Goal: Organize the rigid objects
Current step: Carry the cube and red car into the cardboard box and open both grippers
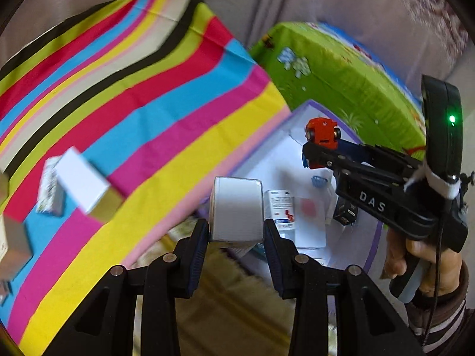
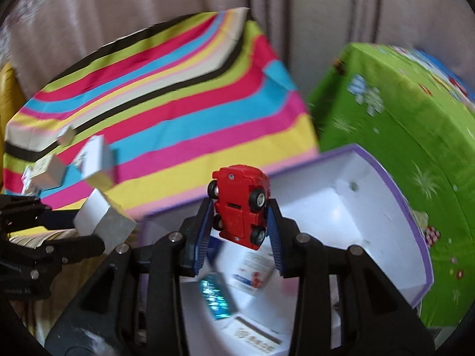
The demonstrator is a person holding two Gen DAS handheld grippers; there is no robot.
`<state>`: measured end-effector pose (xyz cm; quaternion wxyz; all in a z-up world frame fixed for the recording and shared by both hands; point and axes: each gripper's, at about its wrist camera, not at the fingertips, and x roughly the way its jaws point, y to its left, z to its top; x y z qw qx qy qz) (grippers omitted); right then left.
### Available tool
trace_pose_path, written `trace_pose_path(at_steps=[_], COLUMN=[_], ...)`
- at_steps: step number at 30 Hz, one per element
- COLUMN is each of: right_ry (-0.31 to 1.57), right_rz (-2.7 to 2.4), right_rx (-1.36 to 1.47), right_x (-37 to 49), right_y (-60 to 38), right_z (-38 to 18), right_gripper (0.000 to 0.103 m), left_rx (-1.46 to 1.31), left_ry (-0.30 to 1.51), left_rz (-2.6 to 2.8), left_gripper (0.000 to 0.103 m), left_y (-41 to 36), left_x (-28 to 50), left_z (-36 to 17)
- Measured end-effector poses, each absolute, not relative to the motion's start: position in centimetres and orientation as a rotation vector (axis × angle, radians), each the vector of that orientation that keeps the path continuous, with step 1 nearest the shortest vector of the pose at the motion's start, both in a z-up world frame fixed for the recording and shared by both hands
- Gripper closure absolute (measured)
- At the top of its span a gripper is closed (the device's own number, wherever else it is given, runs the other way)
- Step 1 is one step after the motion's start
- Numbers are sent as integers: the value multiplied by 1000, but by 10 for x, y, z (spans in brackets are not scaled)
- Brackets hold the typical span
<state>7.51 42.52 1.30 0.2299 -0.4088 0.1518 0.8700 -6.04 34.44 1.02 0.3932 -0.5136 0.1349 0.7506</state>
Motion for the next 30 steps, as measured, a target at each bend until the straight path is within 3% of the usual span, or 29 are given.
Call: trace_pose_path(at_steps=[15,16,20,30], right_ry=[528,533,534,491], right_rz=[2248,2241,2236,2258], right_rx=[-1095,-1094,-1067,-1038], right_x=[109,109,110,102], right_y=[472,474,474,462], right_z=[-13,-14,-11,7], right_gripper=[63,61,34,24], left_rx=[-1333,-1340,-1353,-1261], left_ry=[354,347,307,205], left_rz=[1817,1811,1822,1957], left_gripper=[63,59,44,37], left_y=[396,394,391,349], left_x=[-54,-55,-59,-71], left_z=[-9,-10,-9,21])
